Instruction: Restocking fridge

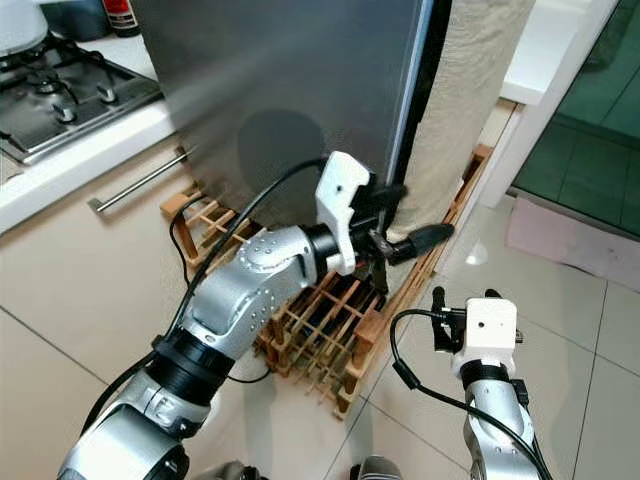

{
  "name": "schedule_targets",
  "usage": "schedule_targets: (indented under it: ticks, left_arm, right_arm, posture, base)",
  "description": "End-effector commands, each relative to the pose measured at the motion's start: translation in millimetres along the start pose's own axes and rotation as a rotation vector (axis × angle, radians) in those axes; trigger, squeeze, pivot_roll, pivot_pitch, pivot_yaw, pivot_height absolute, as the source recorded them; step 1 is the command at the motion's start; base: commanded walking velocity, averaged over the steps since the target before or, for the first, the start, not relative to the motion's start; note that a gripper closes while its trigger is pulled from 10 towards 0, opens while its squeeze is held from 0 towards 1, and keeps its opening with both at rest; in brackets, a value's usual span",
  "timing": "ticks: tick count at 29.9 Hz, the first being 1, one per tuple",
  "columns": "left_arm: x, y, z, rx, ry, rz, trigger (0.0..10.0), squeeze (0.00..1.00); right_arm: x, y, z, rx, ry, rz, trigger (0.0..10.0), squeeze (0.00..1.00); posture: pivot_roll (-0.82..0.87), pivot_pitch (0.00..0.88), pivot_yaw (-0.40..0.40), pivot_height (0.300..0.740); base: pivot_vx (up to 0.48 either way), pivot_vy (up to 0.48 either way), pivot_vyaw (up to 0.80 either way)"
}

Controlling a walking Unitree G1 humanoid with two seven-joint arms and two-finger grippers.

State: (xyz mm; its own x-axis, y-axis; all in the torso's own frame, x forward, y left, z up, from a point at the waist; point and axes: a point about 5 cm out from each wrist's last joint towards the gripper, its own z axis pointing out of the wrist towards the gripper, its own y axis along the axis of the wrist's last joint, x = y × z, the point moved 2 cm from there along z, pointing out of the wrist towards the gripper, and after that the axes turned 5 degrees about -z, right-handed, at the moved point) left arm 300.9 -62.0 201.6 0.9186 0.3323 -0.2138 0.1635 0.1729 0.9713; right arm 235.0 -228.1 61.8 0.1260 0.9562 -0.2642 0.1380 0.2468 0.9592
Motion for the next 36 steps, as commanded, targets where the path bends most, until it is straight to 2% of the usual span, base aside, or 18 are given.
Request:
schedule_targets:
  ticks: [1, 6, 10, 12, 14, 16, 18, 20, 21, 22, 23, 24, 26, 27, 28, 31, 33, 36]
  left_arm:
    - [-55.2, 36, 40.4, -0.118, -0.198, -0.011, 10.0, 0.00]
    - [-49.8, 37, 39.5, -0.124, -0.179, -0.026, 10.0, 0.00]
    - [-19.5, 37, 30.2, -0.147, 0.005, 0.056, 10.0, 0.00]
    - [3.5, 40, 15.1, -0.180, 0.160, 0.118, 10.0, 0.00]
    - [15.4, 44, -0.3, -0.203, 0.238, 0.151, 10.0, 0.00]
    - [18.9, 46, -7.3, -0.214, 0.256, 0.144, 10.0, 0.00]
    - [28.5, 56, -35.5, -0.255, 0.297, 0.141, 10.0, 0.00]
    - [30.1, 59, -42.1, -0.266, 0.304, 0.143, 10.0, 0.00]
    - [33.2, 67, -61.9, -0.294, 0.304, 0.146, 10.0, 0.00]
    - [33.2, 67, -61.9, -0.294, 0.304, 0.146, 10.0, 0.00]
    - [34.9, 71, -77.9, -0.310, 0.307, 0.170, 10.0, 0.00]
    - [36.3, 71, -85.6, -0.308, 0.310, 0.185, 10.0, 0.00]
    - [37.5, 70, -91.3, -0.303, 0.316, 0.194, 10.0, 0.00]
    - [49.1, 60, -108.9, -0.266, 0.387, 0.188, 10.0, 0.00]
    - [49.1, 60, -108.9, -0.266, 0.387, 0.188, 10.0, 0.00]
    - [64.1, 39, -131.9, -0.184, 0.527, 0.236, 10.0, 0.00]
    - [81.2, 16, -148.2, -0.108, 0.679, 0.263, 10.0, 0.00]
    - [98.8, -13, -170.5, -0.026, 0.857, 0.246, 10.0, 0.00]
  right_arm:
    - [-6.8, -5, -0.2, 0.004, -0.017, 0.000, 10.0, 0.00]
    - [-8.7, -8, 4.4, -0.001, -0.018, -0.004, 10.0, 0.00]
    - [-8.6, -6, 6.6, -0.022, -0.027, -0.008, 10.0, 0.00]
    - [-9.9, 0, 8.5, -0.065, -0.054, -0.020, 10.0, 0.00]
    - [-11.7, 8, 10.8, -0.104, -0.087, -0.020, 10.0, 0.00]
    - [-12.3, 11, 11.8, -0.118, -0.096, -0.016, 10.0, 0.00]
    - [-11.2, 22, 13.4, -0.161, -0.092, -0.019, 10.0, 0.00]
    - [-10.7, 24, 13.5, -0.168, -0.090, -0.022, 10.0, 0.00]
    - [-7.5, 29, 13.3, -0.180, -0.079, -0.030, 10.0, 0.00]
    - [-7.5, 29, 13.3, -0.180, -0.079, -0.030, 10.0, 0.00]
    - [-4.8, 31, 12.7, -0.185, -0.073, -0.032, 10.0, 0.00]
    - [-3.7, 32, 12.4, -0.186, -0.071, -0.032, 10.0, 0.00]
    - [-2.6, 32, 12.2, -0.187, -0.069, -0.032, 10.0, 0.00]
    - [0.0, 35, 12.4, -0.190, -0.064, -0.031, 10.0, 0.00]
    - [0.0, 35, 12.4, -0.190, -0.064, -0.031, 10.0, 0.00]
    - [3.1, 39, 14.4, -0.197, -0.061, -0.023, 10.0, 0.00]
    - [3.0, 45, 18.5, -0.208, -0.082, -0.003, 10.0, 0.00]
    - [-1.1, 51, 24.9, -0.223, -0.132, 0.030, 10.0, 0.00]
  posture:
    - [-0.25, 0.037, 0.060, 0.727]
    - [-0.26, 0.026, 0.058, 0.727]
    - [-0.25, 0.019, 0.057, 0.727]
    - [-0.25, 0.014, 0.059, 0.727]
    - [-0.24, 0.009, 0.060, 0.727]
    - [-0.24, 0.009, 0.060, 0.727]
    - [-0.23, 0.002, 0.060, 0.727]
    - [-0.22, 0.001, 0.060, 0.727]
    - [-0.21, 0.000, 0.055, 0.727]
    - [-0.21, 0.000, 0.055, 0.727]
    - [-0.19, 0.000, 0.052, 0.727]
    - [-0.18, 0.000, 0.051, 0.727]
    - [-0.18, 0.000, 0.051, 0.727]
    - [-0.17, 0.000, 0.048, 0.727]
    - [-0.17, 0.000, 0.048, 0.727]
    - [-0.15, 0.000, 0.045, 0.727]
    - [-0.14, 0.000, 0.045, 0.727]
    - [-0.14, 0.000, 0.041, 0.727]
  base:
    - [0.000, 0.000, 0.00]
    - [0.000, 0.000, 0.00]
    - [0.000, 0.000, 0.00]
    - [0.000, 0.000, 0.00]
    - [0.000, 0.000, 0.00]
    - [0.000, 0.000, 0.00]
    - [0.000, 0.000, 0.00]
    - [0.000, 0.000, 0.00]
    - [0.000, 0.000, 0.00]
    - [0.000, 0.000, 0.00]
    - [0.000, 0.000, 0.00]
    - [0.000, 0.000, 0.00]
    - [0.000, 0.000, 0.00]
    - [0.000, 0.000, 0.00]
    - [0.000, 0.000, 0.00]
    - [0.000, 0.000, 0.00]
    - [0.000, 0.000, 0.00]
    - [0.000, 0.000, 0.00]
